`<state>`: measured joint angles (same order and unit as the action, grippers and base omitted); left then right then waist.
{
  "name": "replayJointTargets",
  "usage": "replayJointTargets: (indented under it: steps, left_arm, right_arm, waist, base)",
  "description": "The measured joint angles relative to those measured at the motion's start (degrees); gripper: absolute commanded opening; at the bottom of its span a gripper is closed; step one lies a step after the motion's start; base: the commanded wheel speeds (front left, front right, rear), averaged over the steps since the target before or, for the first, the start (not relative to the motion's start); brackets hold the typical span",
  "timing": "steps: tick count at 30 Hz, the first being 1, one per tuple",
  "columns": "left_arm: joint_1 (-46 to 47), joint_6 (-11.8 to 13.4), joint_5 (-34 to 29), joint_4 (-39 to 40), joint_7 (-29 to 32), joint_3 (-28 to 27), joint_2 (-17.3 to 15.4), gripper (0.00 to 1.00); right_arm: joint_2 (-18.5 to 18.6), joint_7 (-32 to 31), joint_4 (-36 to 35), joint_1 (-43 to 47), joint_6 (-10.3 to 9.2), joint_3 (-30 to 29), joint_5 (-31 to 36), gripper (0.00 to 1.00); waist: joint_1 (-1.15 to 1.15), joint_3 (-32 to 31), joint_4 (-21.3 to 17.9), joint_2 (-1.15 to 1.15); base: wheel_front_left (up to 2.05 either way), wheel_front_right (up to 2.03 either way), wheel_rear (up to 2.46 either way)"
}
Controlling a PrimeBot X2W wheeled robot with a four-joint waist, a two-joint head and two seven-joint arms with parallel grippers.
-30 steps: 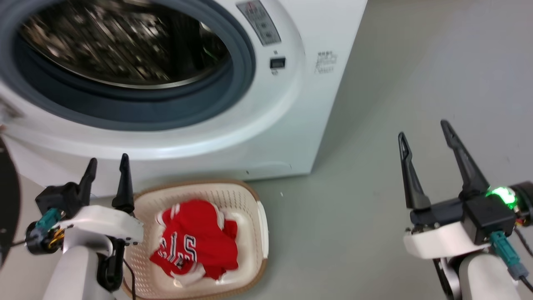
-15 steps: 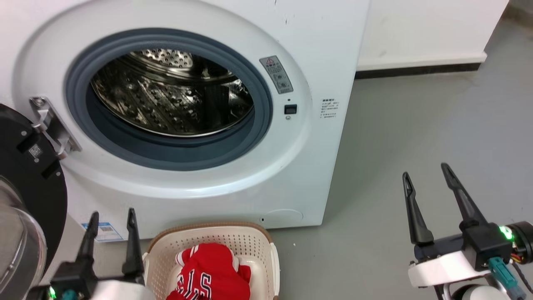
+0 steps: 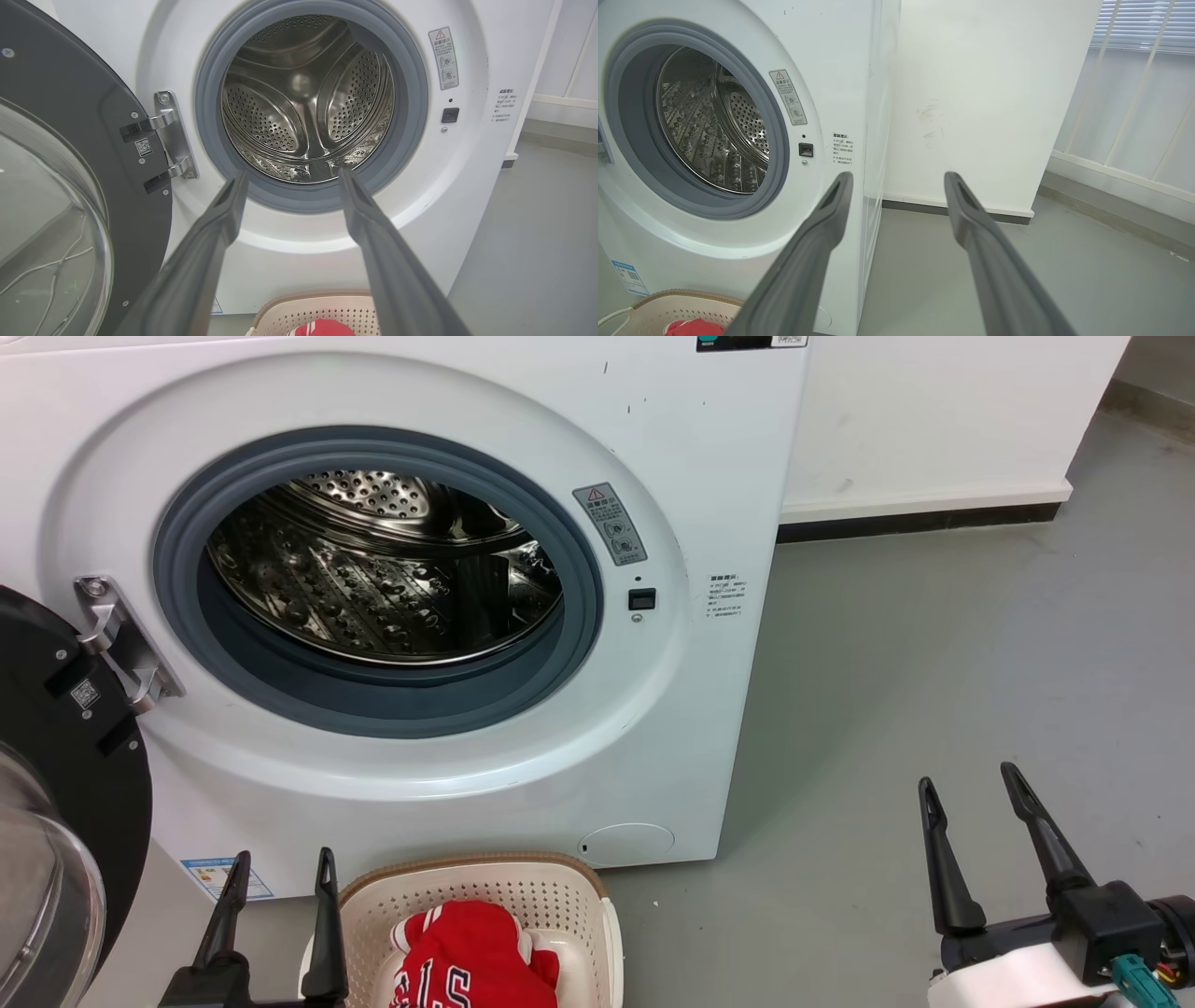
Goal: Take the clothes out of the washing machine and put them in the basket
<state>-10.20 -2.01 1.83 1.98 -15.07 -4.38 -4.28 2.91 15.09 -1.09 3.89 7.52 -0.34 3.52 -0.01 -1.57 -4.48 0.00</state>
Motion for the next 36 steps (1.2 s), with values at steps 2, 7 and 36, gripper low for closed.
replayJointTargets:
  steps: [2, 7, 36]
  left_arm:
    - [0.0, 0.05, -0.08, 0.0, 0.0, -0.13, 0.02, 1.0]
    - [0.0, 0.04, -0.15, -0.01, 0.0, -0.25, 0.2, 1.0]
    - [0.0, -0.36, 4.71, -2.9, 1.85, -0.38, 1.34, 0.0]
  right_arm:
    - [0.01, 0.0, 0.23, 0.14, 0.0, 0.0, -0.32, 1.0]
    - [0.01, 0.0, 0.51, 0.15, 0.01, 0.35, -0.56, 1.0]
    - [0.03, -0.73, 3.12, 1.22, 0.02, -0.04, -4.91, 0.0]
  waist:
    - [0.0, 0.0, -0.22, 0.0]
    - [0.01, 0.11, -0.66, 0.0]
    - [0.01, 0.59, -0.26, 0.0]
  base:
    - [0.0, 0.0, 0.0]
    - [0.0, 0.0, 0.0]
    - [0.0, 0.0, 0.0]
